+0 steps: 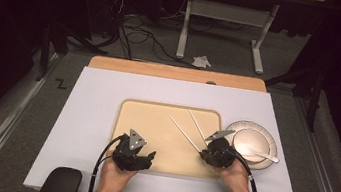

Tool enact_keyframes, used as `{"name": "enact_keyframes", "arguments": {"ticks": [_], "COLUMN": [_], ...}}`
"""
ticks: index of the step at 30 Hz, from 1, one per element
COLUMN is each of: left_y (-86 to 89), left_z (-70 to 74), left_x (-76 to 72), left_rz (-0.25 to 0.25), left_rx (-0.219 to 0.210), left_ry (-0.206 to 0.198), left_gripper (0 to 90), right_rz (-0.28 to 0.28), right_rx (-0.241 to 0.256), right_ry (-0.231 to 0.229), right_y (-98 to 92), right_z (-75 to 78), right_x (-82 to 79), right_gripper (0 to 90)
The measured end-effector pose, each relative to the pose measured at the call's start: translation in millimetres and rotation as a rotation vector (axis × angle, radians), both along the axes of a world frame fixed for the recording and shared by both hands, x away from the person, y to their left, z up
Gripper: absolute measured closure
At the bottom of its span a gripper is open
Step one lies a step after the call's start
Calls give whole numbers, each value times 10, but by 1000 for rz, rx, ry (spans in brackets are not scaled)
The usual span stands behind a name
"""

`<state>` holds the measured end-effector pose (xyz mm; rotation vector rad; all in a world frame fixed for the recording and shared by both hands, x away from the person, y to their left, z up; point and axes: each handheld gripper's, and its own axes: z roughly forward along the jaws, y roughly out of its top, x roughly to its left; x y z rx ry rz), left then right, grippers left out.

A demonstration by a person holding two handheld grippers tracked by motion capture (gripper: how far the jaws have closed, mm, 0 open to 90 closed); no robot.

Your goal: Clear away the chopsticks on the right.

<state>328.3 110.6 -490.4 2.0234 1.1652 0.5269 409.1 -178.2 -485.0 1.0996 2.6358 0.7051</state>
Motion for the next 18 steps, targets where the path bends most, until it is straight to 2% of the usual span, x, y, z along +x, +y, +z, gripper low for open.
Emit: {"name": "enact_keyframes", "arguments": {"ticks": [4,6,11,18], "left_y": [-1,-2,-12,2], "left_z": [3,3,2,17], "left_x": [2,3,8,46], "left_rz": [-1,-3,-4,-16], "left_rx": [-2,0,0,-46], "left_ry": [0,1,3,21], "left_gripper": [320,320,326,328], "right_rz": [6,19,18,15], "right_rx": [-7,-20,-5,-5], "right_ry": [13,3,8,5], "right_y": [14,7,-10,1], "right_z": [-27,-34,-38,-39], "right_x": [-32,-43,-51,-74], "right_gripper": [807,805,816,897]}}
